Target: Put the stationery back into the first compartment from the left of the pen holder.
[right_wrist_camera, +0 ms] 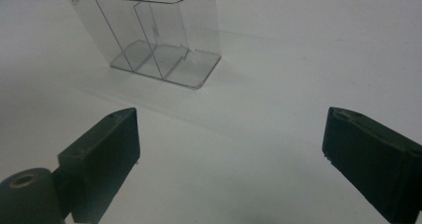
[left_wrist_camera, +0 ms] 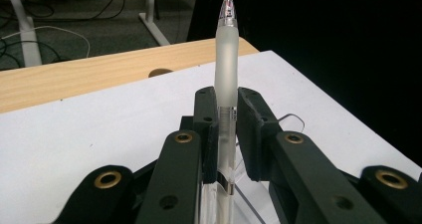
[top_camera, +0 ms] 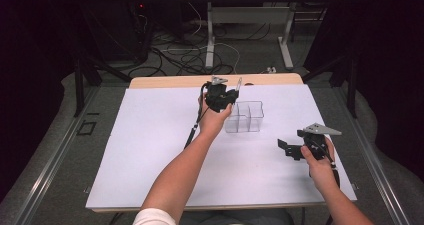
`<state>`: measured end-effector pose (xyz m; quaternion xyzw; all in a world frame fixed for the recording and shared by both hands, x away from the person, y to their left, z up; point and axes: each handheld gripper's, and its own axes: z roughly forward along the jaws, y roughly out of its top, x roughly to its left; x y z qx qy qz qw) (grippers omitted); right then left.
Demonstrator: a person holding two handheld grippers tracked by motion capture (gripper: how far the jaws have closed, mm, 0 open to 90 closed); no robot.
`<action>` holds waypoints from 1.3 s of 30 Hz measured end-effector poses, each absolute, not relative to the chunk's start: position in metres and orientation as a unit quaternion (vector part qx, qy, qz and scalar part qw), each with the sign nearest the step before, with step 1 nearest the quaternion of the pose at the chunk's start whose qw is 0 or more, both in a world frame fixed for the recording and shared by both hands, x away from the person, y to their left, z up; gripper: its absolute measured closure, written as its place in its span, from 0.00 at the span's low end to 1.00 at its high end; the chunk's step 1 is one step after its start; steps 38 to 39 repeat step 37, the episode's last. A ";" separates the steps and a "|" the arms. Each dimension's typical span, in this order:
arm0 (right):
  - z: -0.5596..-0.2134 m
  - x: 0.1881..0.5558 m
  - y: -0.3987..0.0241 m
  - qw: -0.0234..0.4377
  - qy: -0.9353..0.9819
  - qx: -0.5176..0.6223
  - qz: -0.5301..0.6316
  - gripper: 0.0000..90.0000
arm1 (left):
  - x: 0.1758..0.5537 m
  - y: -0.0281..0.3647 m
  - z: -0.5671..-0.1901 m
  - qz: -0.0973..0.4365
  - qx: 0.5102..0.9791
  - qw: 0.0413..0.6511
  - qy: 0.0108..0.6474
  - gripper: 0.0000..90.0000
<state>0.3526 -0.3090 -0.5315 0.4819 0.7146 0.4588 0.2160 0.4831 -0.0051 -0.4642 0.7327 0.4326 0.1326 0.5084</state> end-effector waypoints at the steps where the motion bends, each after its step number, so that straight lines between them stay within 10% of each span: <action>1: -0.532 0.353 -0.309 0.216 0.715 0.482 0.459 0.09 | 0.483 -0.005 -0.464 0.132 0.734 0.506 0.433 0.89; 39: -0.533 0.354 -0.310 0.221 0.715 0.485 0.453 0.09 | 0.400 0.113 -0.477 0.165 0.764 0.462 0.420 0.17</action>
